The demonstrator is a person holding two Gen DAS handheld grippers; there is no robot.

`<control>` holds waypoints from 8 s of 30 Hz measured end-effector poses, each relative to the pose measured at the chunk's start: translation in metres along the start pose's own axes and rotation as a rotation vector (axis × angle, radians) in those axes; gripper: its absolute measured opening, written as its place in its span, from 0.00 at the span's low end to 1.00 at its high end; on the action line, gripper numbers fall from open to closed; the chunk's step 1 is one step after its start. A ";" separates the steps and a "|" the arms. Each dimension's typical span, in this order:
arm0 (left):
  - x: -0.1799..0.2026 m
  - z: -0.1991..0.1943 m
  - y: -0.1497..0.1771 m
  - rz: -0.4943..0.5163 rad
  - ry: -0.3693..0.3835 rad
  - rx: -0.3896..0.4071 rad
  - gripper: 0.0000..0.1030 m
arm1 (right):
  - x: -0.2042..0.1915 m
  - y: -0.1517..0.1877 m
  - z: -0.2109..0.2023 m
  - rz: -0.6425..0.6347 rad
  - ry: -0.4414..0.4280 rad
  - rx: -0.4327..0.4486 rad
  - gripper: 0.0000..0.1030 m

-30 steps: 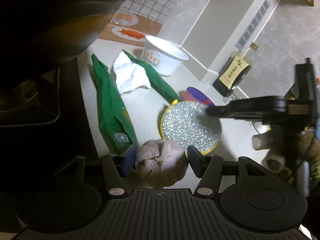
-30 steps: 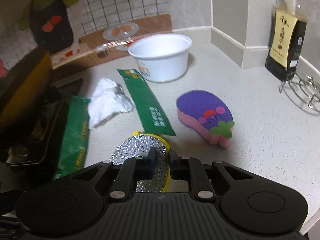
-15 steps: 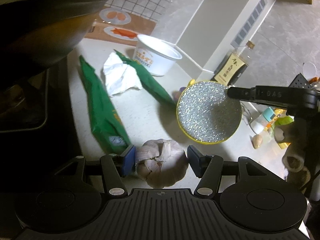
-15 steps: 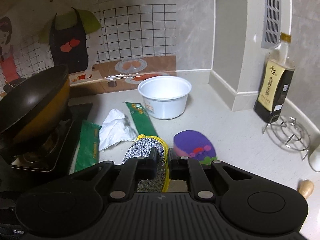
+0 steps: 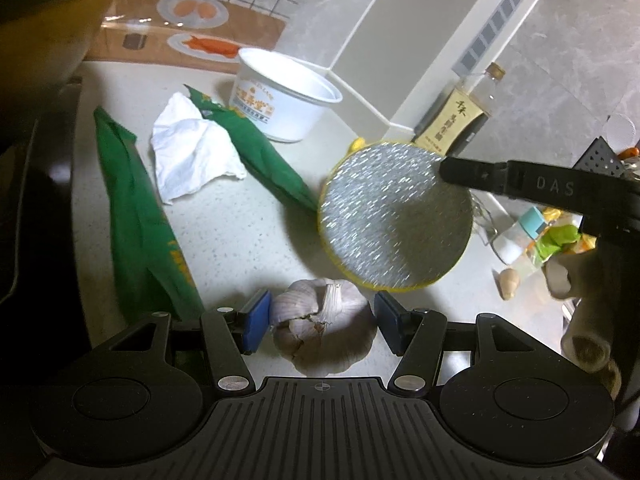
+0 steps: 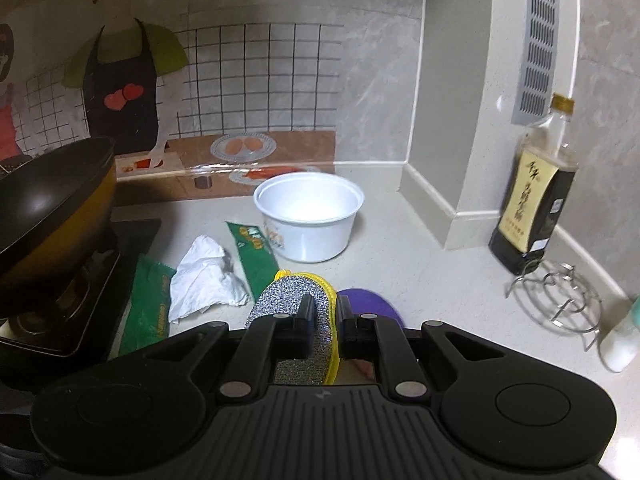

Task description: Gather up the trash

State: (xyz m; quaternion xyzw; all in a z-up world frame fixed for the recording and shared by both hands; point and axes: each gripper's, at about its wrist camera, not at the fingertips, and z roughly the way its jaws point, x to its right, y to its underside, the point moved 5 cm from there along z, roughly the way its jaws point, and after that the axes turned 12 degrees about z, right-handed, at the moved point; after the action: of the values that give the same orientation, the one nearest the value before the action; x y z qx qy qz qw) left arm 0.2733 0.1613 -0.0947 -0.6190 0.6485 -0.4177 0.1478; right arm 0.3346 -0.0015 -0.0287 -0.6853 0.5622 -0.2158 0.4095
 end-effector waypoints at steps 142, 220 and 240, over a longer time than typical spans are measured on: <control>0.124 -0.054 0.114 0.030 0.098 -0.102 0.54 | 0.164 0.287 -0.065 0.641 -0.043 -0.551 0.37; -0.003 -0.025 0.028 0.137 -0.374 -0.087 0.54 | 0.042 0.082 0.002 0.246 0.024 -0.232 0.50; 0.005 0.008 0.012 -0.032 -0.278 -0.077 0.54 | 0.094 0.107 -0.052 0.241 0.141 -0.116 0.56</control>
State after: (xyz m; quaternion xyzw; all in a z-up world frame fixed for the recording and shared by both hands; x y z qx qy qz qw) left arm 0.2700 0.1518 -0.1067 -0.6863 0.6274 -0.3050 0.2060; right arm 0.2573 -0.1106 -0.1007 -0.6186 0.6793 -0.1796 0.3516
